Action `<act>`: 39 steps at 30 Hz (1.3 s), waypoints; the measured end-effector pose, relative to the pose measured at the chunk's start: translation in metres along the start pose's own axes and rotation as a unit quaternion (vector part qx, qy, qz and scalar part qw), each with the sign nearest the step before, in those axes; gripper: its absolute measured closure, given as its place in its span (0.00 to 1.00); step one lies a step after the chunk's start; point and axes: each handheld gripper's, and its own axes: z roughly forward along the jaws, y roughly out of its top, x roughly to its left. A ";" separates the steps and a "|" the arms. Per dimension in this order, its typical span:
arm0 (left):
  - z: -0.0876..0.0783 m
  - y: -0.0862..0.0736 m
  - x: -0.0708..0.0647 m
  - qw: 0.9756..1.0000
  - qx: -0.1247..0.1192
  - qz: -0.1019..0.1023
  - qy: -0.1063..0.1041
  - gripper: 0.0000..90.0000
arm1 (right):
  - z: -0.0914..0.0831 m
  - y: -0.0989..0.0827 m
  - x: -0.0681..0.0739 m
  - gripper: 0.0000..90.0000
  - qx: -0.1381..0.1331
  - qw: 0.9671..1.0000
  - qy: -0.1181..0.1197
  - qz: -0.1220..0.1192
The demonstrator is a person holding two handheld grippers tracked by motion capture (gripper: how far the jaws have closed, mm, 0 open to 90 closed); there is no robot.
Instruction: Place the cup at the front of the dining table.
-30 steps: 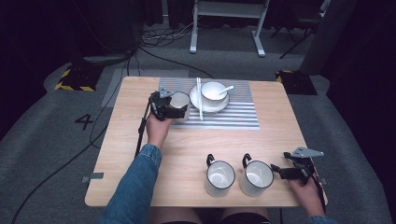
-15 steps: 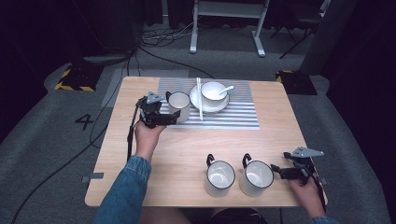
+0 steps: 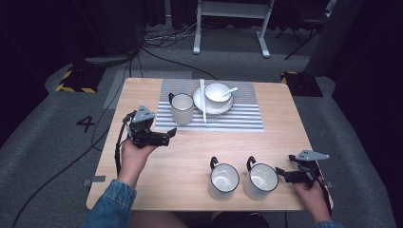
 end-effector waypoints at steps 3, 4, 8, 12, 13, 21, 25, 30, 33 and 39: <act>-0.012 -0.008 -0.001 1.000 -0.001 0.002 -0.006 0.01 | 0.000 0.000 0.001 0.17 0.000 1.000 -0.001 -0.001; -0.020 -0.013 0.001 1.000 0.005 0.002 -0.007 0.01 | 0.000 0.000 0.001 0.17 0.000 1.000 -0.001 0.000; -0.033 -0.024 0.005 0.999 0.023 0.005 -0.022 0.01 | 0.000 0.000 0.000 0.17 0.001 1.000 0.002 0.001; -0.047 -0.037 0.010 0.998 0.016 0.018 -0.059 0.01 | 0.000 0.000 0.000 0.17 0.003 1.000 0.004 0.003; -0.056 -0.049 0.013 0.998 0.005 0.013 -0.055 0.01 | 0.000 0.000 0.000 0.17 0.001 1.000 0.002 0.003; -0.075 -0.067 0.020 0.999 0.016 -0.005 -0.037 0.02 | 0.000 0.000 -0.001 0.17 0.003 1.000 0.004 0.002; -0.081 -0.076 0.016 0.999 0.027 -0.008 -0.029 0.02 | 0.000 0.000 0.000 0.17 0.003 1.000 0.005 0.005; -0.082 -0.089 0.014 0.999 0.049 -0.014 -0.014 0.02 | 0.000 0.000 -0.001 0.17 0.003 1.000 0.007 0.002; -0.083 -0.098 0.015 0.998 0.064 -0.025 -0.006 0.02 | 0.000 0.000 0.000 0.17 0.000 1.000 0.006 0.000; -0.084 -0.116 0.021 0.995 0.095 -0.042 0.006 0.03 | 0.000 0.000 0.000 0.17 0.003 1.000 0.007 0.001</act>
